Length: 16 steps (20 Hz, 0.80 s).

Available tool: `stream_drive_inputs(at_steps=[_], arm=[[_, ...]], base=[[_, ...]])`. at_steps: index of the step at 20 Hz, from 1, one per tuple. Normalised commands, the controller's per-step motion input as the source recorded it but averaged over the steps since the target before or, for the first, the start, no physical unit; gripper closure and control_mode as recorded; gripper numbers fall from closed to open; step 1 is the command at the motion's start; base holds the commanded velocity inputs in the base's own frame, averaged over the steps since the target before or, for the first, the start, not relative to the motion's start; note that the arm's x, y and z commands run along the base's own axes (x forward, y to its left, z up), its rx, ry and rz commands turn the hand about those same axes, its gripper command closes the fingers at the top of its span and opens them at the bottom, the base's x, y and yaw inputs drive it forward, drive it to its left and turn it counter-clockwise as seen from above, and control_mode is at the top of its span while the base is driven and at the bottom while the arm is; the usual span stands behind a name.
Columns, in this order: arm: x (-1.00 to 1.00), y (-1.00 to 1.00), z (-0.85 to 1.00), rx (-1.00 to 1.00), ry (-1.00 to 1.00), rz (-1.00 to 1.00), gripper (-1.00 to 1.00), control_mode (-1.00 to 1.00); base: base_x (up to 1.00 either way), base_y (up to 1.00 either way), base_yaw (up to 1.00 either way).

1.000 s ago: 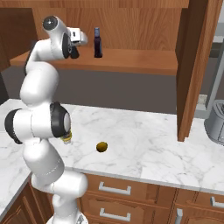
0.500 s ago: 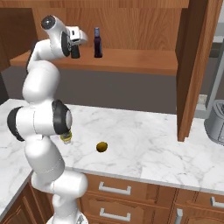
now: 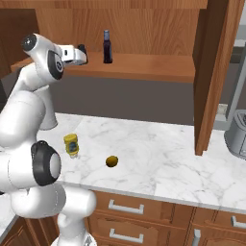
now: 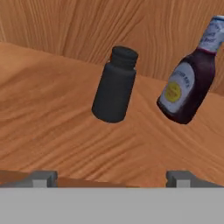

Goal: There are various items on the counter. Only move the condiments/shakers into the cabinet.

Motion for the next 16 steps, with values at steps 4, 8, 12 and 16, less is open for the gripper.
stream_drive_inputs(at_steps=[4, 8, 12, 16], arm=[[-1.00, 0.00, -0.99, -0.01, 0.30, -0.27, -1.00, -1.00], [-1.00, -0.01, -1.00, -0.01, 0.42, -0.29, -1.00, -1.00], [-0.64, -0.44, -1.00, 0.01, 0.67, -0.26, -1.00, -1.00], [0.20, -0.85, -0.28, 0.07, 0.29, 0.09, -1.00, -1.00]], base=[[0.00, 0.00, 0.00], [0.00, 0.00, 0.00], [0.00, 0.00, 0.00], [0.00, 0.00, 0.00]])
